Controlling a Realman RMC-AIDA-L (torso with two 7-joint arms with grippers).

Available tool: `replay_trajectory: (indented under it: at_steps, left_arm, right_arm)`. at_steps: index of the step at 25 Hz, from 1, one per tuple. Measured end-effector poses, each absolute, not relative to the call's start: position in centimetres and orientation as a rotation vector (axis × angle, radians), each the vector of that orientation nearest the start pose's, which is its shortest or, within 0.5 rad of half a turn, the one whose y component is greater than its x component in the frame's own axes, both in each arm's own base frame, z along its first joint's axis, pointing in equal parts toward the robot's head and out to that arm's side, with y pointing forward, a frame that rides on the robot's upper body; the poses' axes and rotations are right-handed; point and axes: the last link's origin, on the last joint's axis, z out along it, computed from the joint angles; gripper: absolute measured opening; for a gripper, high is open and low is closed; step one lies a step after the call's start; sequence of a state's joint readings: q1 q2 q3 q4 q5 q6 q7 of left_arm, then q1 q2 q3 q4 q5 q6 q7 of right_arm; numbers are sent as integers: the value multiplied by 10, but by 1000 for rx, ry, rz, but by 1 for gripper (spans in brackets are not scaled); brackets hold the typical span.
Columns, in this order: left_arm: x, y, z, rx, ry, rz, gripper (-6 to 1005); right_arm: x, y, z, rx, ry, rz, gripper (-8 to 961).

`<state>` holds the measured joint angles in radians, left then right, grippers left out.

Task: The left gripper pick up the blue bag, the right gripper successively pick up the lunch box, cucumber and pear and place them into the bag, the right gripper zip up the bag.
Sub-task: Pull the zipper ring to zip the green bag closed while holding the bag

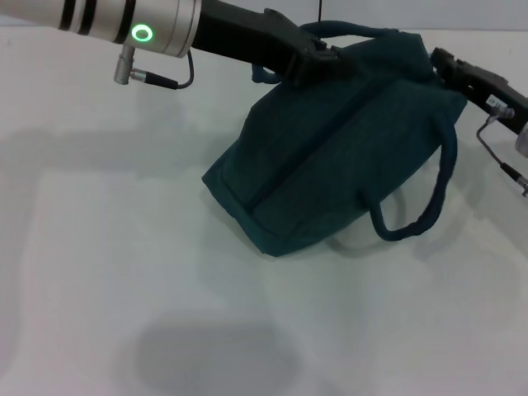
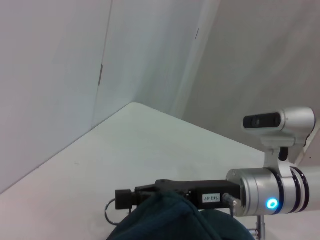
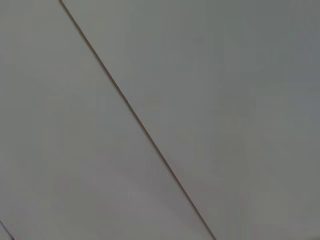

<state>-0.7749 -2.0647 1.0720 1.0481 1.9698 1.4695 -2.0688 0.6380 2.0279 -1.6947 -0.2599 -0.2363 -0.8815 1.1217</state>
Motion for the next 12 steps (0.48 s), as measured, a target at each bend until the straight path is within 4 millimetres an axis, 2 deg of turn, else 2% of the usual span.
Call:
replay_trajectory:
  at_steps: [12]
  left_arm:
    - [-107, 394, 13, -2887, -616, -508, 46]
  right_arm:
    - [253, 407, -31, -1915, 1089, 1052, 44]
